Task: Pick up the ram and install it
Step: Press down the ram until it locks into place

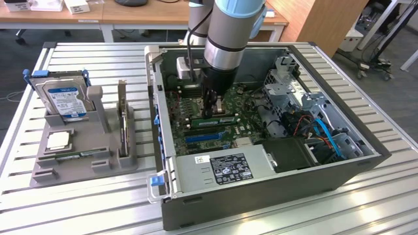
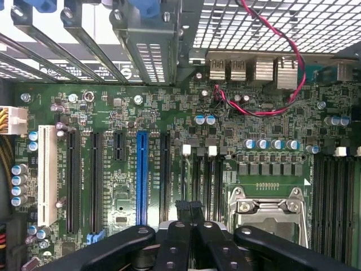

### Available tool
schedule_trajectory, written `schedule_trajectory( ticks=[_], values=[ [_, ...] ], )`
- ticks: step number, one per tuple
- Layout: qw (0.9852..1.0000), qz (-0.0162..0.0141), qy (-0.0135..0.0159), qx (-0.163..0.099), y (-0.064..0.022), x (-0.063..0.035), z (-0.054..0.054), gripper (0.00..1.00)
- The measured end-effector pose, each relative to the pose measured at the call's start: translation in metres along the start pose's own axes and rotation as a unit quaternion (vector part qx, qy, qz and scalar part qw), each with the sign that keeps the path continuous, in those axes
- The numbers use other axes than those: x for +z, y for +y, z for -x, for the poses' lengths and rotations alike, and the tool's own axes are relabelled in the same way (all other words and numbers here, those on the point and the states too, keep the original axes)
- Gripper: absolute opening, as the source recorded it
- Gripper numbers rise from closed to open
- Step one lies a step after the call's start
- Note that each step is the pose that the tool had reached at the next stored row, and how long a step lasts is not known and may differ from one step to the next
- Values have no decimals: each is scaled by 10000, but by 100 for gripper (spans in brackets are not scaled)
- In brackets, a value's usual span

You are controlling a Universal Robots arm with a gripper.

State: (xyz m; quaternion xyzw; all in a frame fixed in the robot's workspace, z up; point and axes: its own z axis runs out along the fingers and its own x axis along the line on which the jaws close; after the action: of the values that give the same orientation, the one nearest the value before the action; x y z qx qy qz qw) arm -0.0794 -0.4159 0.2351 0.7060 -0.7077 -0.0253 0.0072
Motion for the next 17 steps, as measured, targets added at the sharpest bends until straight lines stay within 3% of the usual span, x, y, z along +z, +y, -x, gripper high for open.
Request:
schedule_trajectory(
  ticks=[17],
  values=[
    [10000,0,0,1,-1,56,-1,10]
  ],
)
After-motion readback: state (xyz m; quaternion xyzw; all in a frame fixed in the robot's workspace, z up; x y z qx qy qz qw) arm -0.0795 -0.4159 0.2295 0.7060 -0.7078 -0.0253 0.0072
